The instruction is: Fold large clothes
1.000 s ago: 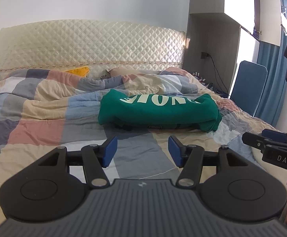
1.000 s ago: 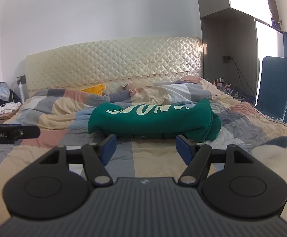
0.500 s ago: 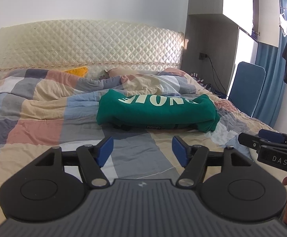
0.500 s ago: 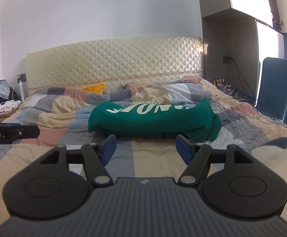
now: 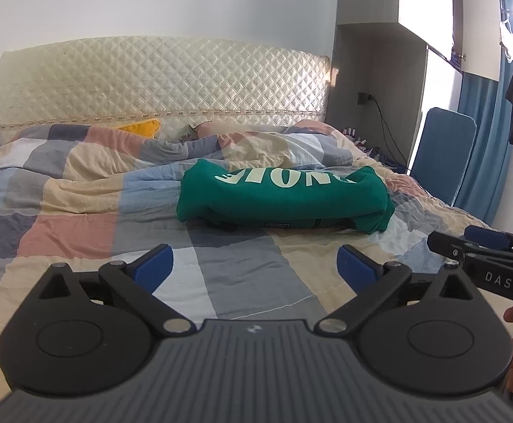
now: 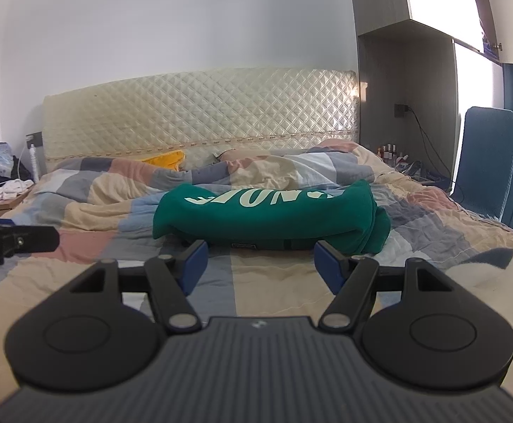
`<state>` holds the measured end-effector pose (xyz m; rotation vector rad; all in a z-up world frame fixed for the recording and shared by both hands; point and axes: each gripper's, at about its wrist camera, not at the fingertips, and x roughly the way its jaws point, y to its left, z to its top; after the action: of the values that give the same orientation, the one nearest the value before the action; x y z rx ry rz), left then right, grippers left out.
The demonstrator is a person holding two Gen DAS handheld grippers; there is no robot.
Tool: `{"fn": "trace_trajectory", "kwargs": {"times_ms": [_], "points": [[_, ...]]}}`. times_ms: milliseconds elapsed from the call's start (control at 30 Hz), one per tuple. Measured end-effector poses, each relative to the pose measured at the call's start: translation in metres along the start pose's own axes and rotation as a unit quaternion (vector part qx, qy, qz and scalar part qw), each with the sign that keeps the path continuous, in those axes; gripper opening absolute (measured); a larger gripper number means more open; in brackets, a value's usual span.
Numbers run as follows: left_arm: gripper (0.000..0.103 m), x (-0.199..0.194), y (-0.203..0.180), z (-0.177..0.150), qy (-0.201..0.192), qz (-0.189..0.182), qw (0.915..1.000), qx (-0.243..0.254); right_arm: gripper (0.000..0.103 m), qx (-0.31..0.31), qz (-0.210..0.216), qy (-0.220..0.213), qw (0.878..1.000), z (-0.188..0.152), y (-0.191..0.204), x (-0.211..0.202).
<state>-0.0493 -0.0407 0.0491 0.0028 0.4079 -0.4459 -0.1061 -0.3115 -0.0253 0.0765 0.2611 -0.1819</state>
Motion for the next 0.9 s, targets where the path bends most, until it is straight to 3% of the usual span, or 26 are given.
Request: {"fn": "trace_trajectory", "kwargs": {"times_ms": [300, 433, 467, 900], "points": [[0.102, -0.0033, 0.0022, 0.0031, 0.000, 0.008, 1.0000, -0.003, 0.069, -0.006, -0.005, -0.004, 1.000, -0.0008, 0.0014, -0.0031], [0.103, -0.0042, 0.0018, 0.0029, 0.001, 0.012, 0.9999, 0.001, 0.101, 0.000, -0.008, -0.012, 1.000, -0.0014, 0.0013, -0.0052], [0.103, -0.0045, 0.0020, 0.0027, 0.001, 0.013, 0.9999, 0.001, 0.103, 0.000, -0.009, -0.013, 1.000, -0.0016, 0.0020, -0.0059], [0.103, -0.0058, 0.0035, 0.0017, 0.005, 0.021, 0.9998, 0.002, 0.103, 0.004, -0.010, -0.010, 1.000, -0.0023, 0.0016, -0.0059]]}}
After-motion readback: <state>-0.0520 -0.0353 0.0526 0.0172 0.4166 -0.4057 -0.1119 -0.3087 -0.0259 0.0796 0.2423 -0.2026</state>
